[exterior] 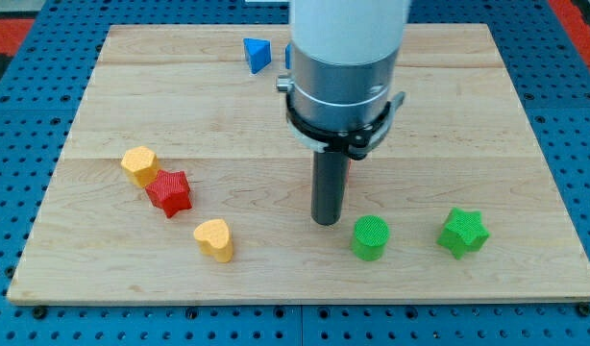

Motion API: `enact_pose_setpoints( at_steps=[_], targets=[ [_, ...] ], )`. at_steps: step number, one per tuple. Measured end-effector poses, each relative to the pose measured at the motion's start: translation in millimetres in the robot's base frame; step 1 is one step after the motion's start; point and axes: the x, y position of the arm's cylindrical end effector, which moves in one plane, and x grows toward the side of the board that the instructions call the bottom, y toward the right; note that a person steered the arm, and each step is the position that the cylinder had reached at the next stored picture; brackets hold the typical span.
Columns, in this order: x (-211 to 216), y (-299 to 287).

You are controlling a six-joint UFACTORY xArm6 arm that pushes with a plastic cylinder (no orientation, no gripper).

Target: Slide green circle closer to green star

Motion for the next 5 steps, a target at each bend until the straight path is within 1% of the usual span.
enact_pose_setpoints(
  at_steps=[1, 2, 3, 5],
  targets=[
    [37, 26],
    [50, 41],
    [50, 82],
    [43, 81]
  ],
)
